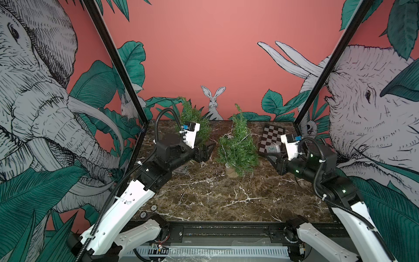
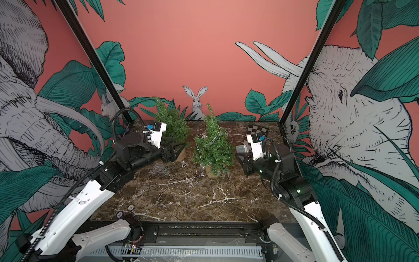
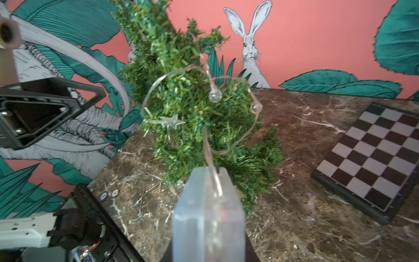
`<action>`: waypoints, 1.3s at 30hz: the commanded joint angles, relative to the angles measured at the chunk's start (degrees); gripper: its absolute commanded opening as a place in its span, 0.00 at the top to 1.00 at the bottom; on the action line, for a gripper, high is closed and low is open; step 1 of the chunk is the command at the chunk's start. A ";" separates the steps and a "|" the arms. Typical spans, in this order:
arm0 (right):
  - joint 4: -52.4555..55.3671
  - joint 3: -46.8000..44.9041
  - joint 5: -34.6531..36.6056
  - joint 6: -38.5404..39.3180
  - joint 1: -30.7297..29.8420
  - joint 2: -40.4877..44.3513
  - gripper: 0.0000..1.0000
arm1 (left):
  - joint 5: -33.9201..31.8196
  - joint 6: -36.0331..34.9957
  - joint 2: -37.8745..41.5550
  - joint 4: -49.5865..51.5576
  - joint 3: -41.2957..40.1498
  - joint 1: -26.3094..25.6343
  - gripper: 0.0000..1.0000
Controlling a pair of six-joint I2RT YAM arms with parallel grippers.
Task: Wrap string light around the christmas tree
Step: Wrap the Christmas tree at the center of the board.
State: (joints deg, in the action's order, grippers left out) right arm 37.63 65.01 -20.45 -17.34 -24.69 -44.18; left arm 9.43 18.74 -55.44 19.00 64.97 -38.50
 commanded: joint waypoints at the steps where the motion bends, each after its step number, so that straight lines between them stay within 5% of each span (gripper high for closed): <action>1: -1.43 -2.39 -1.23 -3.93 -3.13 0.69 1.00 | -0.32 1.98 2.00 -0.98 -2.47 -1.07 0.21; 7: -1.24 -6.91 2.25 -6.98 -11.70 -0.11 1.00 | -1.36 2.20 2.60 -1.08 -5.24 -3.33 0.21; 18: -19.04 -16.13 3.21 -15.21 -23.69 -3.34 1.00 | -3.14 3.54 2.60 -3.28 -9.18 -5.26 0.22; 23: -22.30 -18.68 7.71 -15.96 -28.79 -6.20 0.90 | -4.21 3.75 3.09 -3.29 -10.24 -5.44 0.22; 39: -32.36 -31.62 22.23 -17.25 -31.06 -3.06 0.75 | -6.92 4.36 4.82 -4.71 -13.30 -5.62 0.23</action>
State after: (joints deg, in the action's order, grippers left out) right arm 10.35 34.11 -2.17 -34.44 -55.37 -47.90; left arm 3.90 21.93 -51.86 15.81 52.69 -43.92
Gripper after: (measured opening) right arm 0.243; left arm 0.774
